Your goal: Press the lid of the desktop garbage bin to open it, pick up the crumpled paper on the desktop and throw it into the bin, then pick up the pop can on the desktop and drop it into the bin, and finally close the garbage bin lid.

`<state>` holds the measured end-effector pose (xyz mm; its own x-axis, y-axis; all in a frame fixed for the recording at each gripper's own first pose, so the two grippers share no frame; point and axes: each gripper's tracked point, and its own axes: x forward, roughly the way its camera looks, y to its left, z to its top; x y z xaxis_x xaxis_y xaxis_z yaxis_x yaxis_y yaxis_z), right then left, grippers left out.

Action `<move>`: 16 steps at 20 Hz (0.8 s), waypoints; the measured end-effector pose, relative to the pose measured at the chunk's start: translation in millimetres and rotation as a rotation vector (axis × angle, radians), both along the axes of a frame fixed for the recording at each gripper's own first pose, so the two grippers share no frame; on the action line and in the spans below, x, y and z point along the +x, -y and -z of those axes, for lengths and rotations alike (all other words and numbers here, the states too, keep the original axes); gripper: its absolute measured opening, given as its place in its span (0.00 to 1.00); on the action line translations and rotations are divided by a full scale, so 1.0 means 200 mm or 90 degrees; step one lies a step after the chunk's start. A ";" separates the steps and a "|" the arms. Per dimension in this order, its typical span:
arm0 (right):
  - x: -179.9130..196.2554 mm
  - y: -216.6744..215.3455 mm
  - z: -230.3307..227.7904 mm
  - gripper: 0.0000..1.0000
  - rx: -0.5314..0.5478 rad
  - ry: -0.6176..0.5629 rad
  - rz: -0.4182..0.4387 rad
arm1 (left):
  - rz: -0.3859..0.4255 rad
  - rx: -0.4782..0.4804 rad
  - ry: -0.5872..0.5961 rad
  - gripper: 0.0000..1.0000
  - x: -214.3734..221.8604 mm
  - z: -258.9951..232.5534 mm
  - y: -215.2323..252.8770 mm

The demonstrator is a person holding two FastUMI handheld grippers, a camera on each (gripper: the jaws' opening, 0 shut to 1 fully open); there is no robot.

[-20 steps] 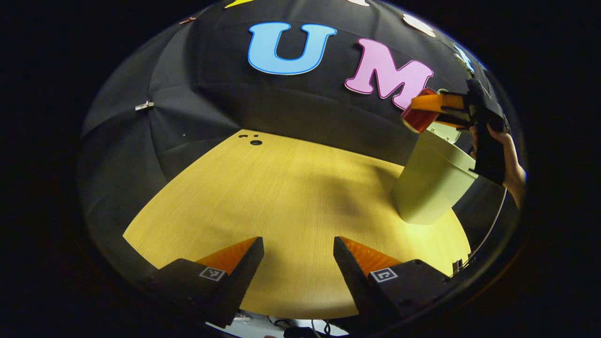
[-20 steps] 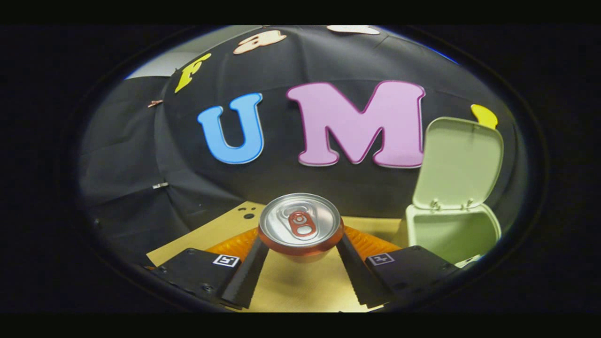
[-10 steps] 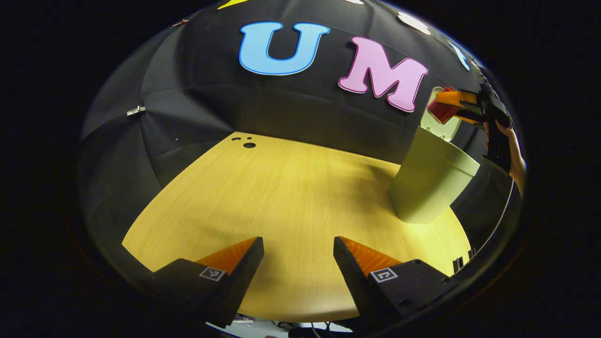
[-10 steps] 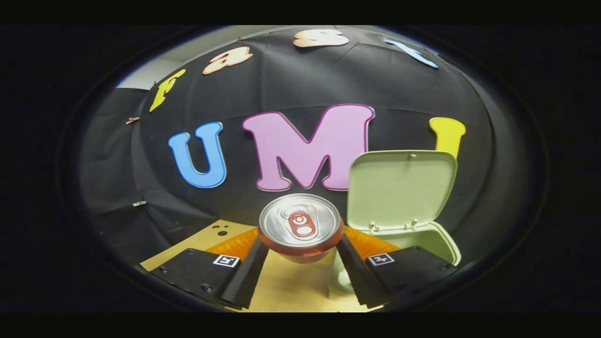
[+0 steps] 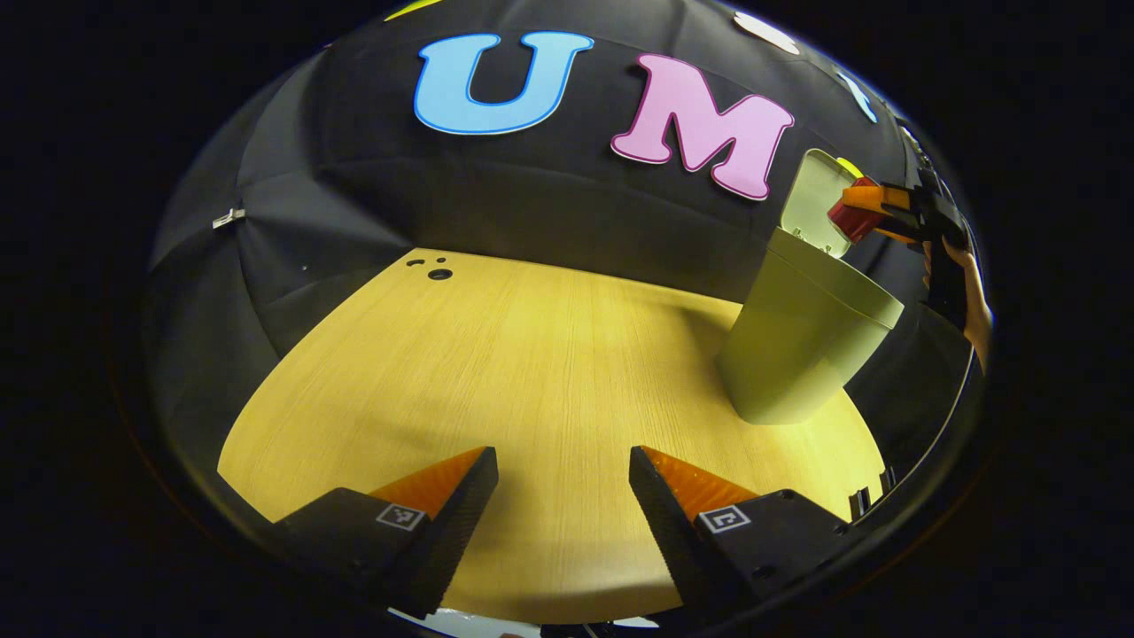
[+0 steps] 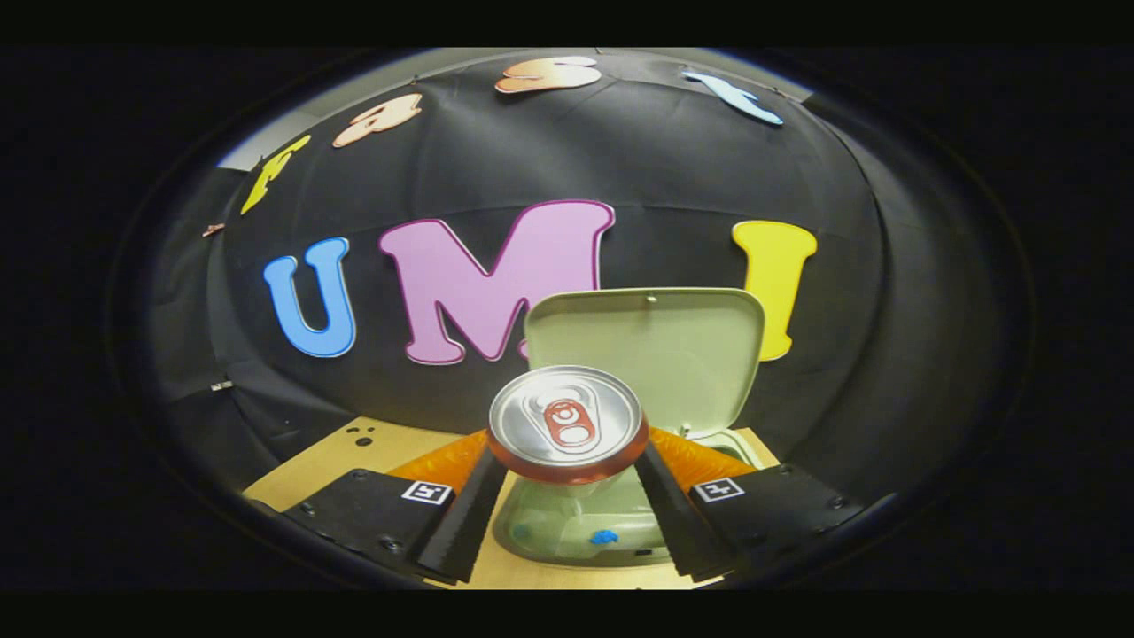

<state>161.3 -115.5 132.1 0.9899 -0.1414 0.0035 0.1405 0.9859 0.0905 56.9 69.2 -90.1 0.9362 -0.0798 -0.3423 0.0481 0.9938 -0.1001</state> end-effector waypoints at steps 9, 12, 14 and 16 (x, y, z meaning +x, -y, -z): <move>0.03 0.14 0.12 0.81 -0.005 -0.036 0.045 | 0.007 0.010 -0.024 0.96 0.06 0.04 0.04; 0.04 0.18 0.11 0.95 -0.004 -0.029 0.059 | 0.006 0.010 -0.029 0.96 0.06 0.05 0.03; 0.03 0.19 0.08 0.98 -0.001 -0.021 0.066 | 0.004 0.009 -0.032 0.92 0.05 0.07 0.03; 0.02 0.19 0.03 0.98 0.002 -0.012 0.067 | 0.002 0.005 -0.035 0.96 0.04 0.07 0.02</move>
